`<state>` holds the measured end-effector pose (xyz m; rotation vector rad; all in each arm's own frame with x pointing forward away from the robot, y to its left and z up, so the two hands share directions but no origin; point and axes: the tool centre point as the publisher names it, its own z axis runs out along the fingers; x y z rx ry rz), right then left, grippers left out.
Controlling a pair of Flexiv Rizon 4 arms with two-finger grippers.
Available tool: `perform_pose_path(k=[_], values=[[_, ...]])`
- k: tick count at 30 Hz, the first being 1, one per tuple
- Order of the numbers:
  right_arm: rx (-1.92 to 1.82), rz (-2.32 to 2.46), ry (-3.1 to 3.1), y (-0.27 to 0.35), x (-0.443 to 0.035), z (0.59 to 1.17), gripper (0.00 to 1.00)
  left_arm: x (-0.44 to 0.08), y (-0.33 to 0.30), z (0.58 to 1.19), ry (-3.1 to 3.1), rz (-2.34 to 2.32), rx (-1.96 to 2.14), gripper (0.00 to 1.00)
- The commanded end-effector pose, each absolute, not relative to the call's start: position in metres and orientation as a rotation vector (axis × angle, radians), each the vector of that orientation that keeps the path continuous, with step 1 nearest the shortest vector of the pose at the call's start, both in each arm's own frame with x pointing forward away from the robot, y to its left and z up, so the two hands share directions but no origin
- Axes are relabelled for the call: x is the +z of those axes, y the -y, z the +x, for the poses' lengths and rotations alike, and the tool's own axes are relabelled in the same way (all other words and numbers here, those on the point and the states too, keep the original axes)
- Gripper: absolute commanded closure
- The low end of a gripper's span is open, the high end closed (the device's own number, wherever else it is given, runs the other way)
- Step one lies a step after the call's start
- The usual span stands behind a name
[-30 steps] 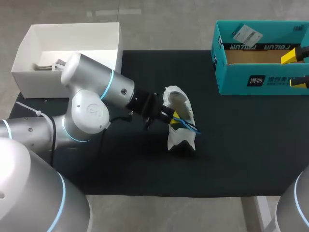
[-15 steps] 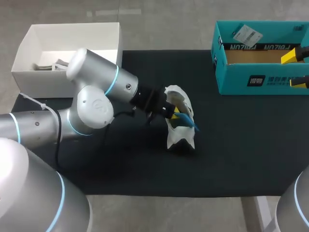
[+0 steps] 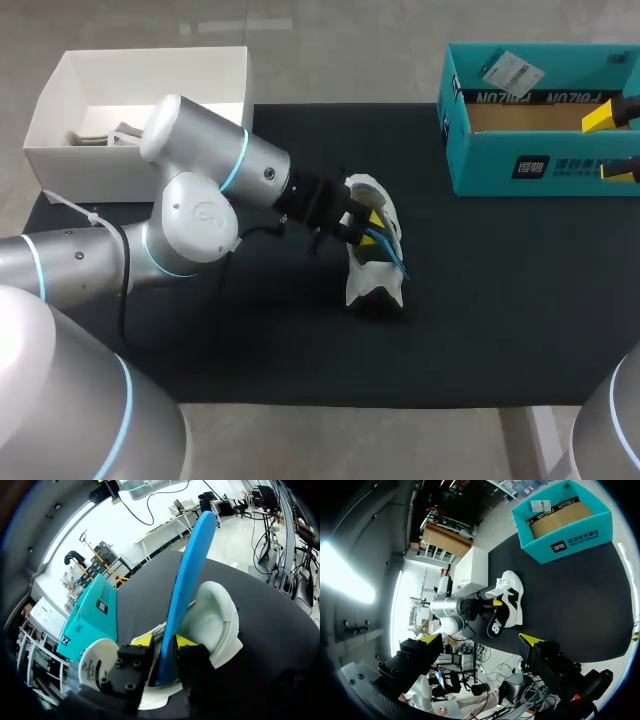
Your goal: Take the shoe out of the shoebox, open the shoe tongue, remove and reinsert the insole, then place the shoe into the shoebox
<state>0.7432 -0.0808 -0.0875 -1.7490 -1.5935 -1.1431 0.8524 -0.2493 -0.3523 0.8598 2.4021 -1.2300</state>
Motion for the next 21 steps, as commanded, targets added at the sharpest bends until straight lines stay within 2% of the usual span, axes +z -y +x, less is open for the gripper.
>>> perform_pose_path(k=[1,3,6,7,8,9,21], values=[[-1.14,-1.751,1.594,0.08,-0.088,0.744,0.0,-0.343,0.244,0.84,-2.385,0.867,-1.228,0.53],[-1.14,-1.751,1.594,0.08,-0.088,0.744,0.0,-0.339,0.244,0.837,-2.374,0.878,-1.231,0.53],[-1.14,-1.751,1.594,0.08,-0.088,0.744,0.0,-0.333,0.245,0.831,-2.359,0.899,-1.248,0.65],[-1.14,-1.751,1.594,0.08,-0.088,0.744,0.0,-0.333,0.247,0.83,-2.363,0.916,-1.254,0.71],[-1.14,-1.751,1.594,0.08,-0.088,0.744,0.0,-0.335,0.248,0.83,-2.368,0.922,-1.247,0.93],[-1.14,-1.751,1.594,0.08,-0.088,0.744,0.0,-0.337,0.25,0.83,-2.374,0.925,-1.244,1.0],[-1.14,-1.751,1.594,0.08,-0.088,0.744,0.0,-0.355,0.254,0.841,-2.445,0.971,-1.176,1.0]])
